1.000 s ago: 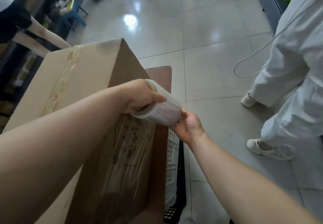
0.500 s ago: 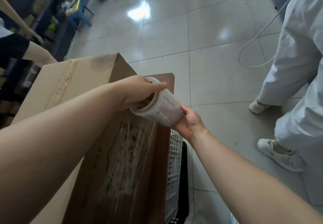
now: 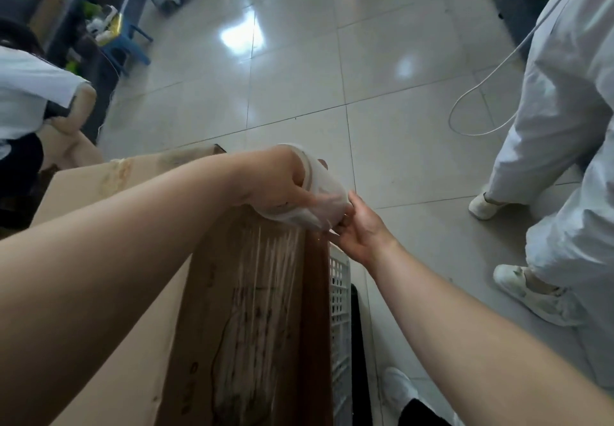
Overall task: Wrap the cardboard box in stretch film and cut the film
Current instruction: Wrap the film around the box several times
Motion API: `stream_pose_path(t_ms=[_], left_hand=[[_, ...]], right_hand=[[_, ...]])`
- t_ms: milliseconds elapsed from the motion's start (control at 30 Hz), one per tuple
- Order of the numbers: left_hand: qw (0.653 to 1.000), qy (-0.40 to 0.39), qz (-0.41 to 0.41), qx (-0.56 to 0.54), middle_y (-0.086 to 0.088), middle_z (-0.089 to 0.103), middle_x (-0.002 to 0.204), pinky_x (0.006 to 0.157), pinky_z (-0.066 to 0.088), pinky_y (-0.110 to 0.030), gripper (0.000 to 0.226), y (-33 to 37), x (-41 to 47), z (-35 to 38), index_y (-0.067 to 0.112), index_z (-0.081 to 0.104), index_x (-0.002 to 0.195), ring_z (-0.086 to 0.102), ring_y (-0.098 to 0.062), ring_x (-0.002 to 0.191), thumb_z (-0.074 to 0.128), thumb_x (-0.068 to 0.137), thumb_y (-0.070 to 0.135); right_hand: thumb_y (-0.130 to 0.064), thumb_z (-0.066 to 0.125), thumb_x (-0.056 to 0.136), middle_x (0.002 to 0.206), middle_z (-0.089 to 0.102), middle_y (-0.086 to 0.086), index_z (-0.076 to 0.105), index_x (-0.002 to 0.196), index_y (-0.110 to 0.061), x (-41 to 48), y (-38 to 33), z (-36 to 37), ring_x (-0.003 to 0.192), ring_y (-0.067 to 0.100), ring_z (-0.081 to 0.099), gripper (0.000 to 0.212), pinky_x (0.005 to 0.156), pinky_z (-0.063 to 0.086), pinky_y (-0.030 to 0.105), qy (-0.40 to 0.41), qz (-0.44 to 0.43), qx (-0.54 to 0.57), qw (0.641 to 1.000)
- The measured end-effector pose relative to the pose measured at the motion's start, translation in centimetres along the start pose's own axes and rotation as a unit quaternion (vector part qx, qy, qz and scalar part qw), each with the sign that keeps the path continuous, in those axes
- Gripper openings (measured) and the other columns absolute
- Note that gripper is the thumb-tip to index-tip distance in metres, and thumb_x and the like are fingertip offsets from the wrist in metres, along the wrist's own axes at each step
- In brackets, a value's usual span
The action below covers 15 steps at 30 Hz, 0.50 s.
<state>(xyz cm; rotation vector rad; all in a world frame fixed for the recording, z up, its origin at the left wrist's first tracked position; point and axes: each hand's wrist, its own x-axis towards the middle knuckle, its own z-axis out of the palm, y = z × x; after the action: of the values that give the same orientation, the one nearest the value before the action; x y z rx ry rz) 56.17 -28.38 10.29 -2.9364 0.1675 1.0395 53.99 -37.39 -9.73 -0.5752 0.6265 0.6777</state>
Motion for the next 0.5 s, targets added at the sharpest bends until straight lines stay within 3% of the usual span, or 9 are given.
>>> stream_pose_path(t_ms=[133,200,267,367,500], left_hand=[[0.999,-0.028,0.024,0.040,-0.001,0.056,0.072,0.061,0.040,-0.026,0.025,-1.2,1.0,-0.8,0.007,0.069,0.086,0.048,-0.015,0.062,0.066,0.083,0.032],[0.999,-0.007,0.013,-0.044,-0.004,0.060,0.075,0.066,0.045,-0.028,0.031,-1.6,1.8,-1.3,0.004,0.070,0.090,0.052,-0.017,0.065,0.071,0.080,0.033],[0.971,-0.012,-0.037,-0.234,-0.008,0.066,0.076,0.069,0.052,-0.030,0.040,-1.8,2.7,-1.8,0.002,0.069,0.091,0.060,-0.019,0.067,0.070,0.081,0.041],[0.903,-0.051,-0.105,-0.413,-0.006,0.059,0.064,0.047,0.048,-0.023,0.041,-2.2,4.5,-2.1,0.006,0.061,0.091,0.057,-0.016,0.048,0.062,0.086,0.047],[0.880,-0.032,-0.114,-0.460,-0.005,0.055,0.059,0.041,0.046,-0.019,0.022,-2.2,5.8,-2.2,0.004,0.062,0.087,0.055,-0.013,0.039,0.064,0.089,0.026]], right_hand=[[-0.047,0.038,0.099,0.124,0.063,0.014,0.055,0.129,-0.013,1.0,-1.5,1.4,0.106,0.030,0.063,0.049,0.087,0.050,0.049,0.011,-0.003,0.011,1.000],[-0.043,0.037,0.101,0.117,0.066,0.013,0.053,0.134,-0.014,1.3,-2.1,1.9,0.096,0.029,0.064,0.047,0.085,0.050,0.049,0.010,-0.008,0.018,1.000],[-0.039,0.034,0.102,0.106,0.068,0.009,0.053,0.134,-0.017,1.6,-2.5,2.1,0.086,0.027,0.066,0.043,0.075,0.053,0.046,-0.008,-0.015,0.037,0.999],[-0.037,0.030,0.103,0.104,0.068,0.006,0.051,0.135,-0.023,2.2,-2.5,2.6,0.073,0.024,0.072,0.041,0.062,0.053,0.036,-0.033,-0.012,0.055,0.998],[-0.035,0.033,0.102,0.100,0.068,0.007,0.057,0.119,-0.025,4.0,-3.1,2.8,0.072,0.025,0.071,0.032,0.066,0.051,0.035,-0.029,0.005,0.058,0.998]])
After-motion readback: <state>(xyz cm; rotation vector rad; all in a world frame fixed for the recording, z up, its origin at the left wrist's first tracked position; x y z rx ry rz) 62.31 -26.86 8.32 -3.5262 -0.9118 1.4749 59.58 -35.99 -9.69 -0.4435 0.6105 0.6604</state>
